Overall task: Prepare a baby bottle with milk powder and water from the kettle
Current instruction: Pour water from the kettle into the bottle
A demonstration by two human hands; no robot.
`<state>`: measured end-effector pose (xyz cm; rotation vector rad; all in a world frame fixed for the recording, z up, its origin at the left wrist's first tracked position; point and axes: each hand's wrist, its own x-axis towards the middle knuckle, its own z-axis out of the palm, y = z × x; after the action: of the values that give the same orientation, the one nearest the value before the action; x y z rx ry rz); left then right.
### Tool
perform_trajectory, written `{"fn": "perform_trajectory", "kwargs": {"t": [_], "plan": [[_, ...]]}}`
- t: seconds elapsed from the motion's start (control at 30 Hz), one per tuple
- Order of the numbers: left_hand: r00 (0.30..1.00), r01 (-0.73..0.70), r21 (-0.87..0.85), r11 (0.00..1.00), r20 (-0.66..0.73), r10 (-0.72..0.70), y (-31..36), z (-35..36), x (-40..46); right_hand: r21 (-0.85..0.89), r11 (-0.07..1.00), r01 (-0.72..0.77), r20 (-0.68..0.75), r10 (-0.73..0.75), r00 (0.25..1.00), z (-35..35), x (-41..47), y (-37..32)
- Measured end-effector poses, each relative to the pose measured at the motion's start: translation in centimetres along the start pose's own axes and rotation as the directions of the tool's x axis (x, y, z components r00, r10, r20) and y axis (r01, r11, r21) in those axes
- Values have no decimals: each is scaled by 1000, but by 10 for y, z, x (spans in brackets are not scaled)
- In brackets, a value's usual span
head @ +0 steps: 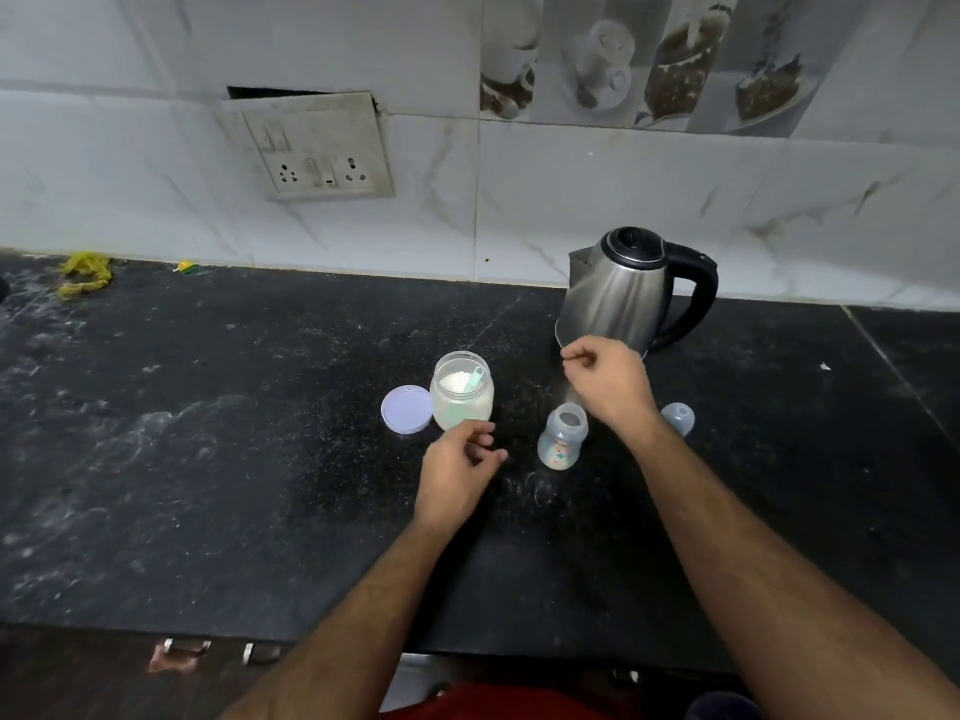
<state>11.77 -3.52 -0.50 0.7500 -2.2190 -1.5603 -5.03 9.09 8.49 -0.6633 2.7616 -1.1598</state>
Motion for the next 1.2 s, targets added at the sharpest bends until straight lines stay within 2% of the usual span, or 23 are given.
{"fn": "perform_trajectory", "kwargs": {"t": [0.13, 0.23, 0.4, 0.8, 1.07, 1.2], "plan": [[991, 5, 64, 998, 133, -13, 5, 31, 2, 99, 992, -75, -107, 85, 991, -16, -24, 33], [983, 38, 65, 997, 179, -49, 13, 55, 7, 125, 986, -111, -158, 130, 979, -24, -34, 56], [987, 95, 28, 995, 127, -97, 23, 87, 20, 165, 975, -152, -168, 180, 969, -49, -26, 86], [995, 100, 9, 995, -16, -100, 27, 118, 40, 163, 976, -147, -199, 179, 964, -86, 53, 124], [995, 95, 7, 995, -39, -95, 23, 122, 45, 268, 931, -246, -90, 279, 956, -85, 126, 156], [996, 82, 0, 997, -36, -82, 20, 121, 45, 415, 879, -236, 0, 259, 966, -77, 151, 165]]}}
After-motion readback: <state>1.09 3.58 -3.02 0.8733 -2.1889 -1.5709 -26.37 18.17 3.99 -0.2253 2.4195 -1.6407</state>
